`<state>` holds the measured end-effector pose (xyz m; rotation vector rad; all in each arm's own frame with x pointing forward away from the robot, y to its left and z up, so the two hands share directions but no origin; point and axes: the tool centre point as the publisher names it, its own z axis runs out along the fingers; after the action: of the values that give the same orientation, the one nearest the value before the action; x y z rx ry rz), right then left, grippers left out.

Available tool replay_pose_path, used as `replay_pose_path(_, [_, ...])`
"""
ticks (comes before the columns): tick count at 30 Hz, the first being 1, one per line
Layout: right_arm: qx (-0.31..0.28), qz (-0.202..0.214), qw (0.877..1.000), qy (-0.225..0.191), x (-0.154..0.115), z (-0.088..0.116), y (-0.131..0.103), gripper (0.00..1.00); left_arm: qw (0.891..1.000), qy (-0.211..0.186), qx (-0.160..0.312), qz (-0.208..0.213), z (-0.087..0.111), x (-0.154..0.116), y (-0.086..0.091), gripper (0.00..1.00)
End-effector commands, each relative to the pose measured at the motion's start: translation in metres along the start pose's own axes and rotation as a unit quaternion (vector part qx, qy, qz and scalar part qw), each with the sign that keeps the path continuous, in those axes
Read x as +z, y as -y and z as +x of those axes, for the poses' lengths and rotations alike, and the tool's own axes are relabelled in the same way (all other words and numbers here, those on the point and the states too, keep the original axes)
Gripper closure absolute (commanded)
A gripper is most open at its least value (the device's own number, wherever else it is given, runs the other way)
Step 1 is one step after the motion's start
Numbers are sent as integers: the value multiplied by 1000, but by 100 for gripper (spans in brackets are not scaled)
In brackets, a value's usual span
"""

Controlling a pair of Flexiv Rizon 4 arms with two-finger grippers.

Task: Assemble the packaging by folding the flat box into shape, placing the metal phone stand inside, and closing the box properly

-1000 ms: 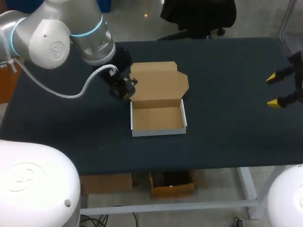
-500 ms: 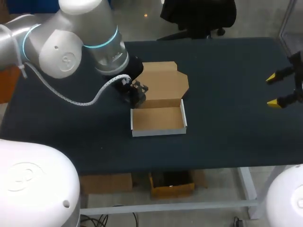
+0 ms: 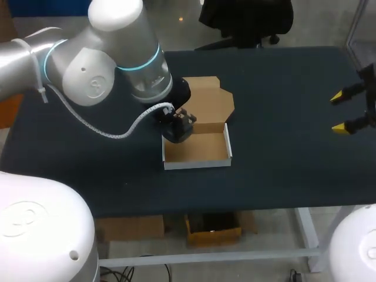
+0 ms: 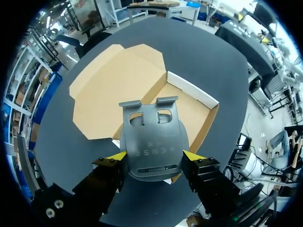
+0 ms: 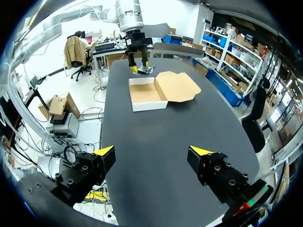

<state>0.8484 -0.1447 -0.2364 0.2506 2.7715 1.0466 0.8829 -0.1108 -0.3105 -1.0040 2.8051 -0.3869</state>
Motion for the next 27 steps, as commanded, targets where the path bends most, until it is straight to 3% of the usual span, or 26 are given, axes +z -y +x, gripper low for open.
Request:
replay_pose_path(1, [-1,-2,1000,-1,0,0,1,0,1000,-1,1,-12,2,13,14,100])
replay_pose_path(27, [-1,-2,1000,-1,0,0,1,0,1000,6,3,-17,14,49,26,100])
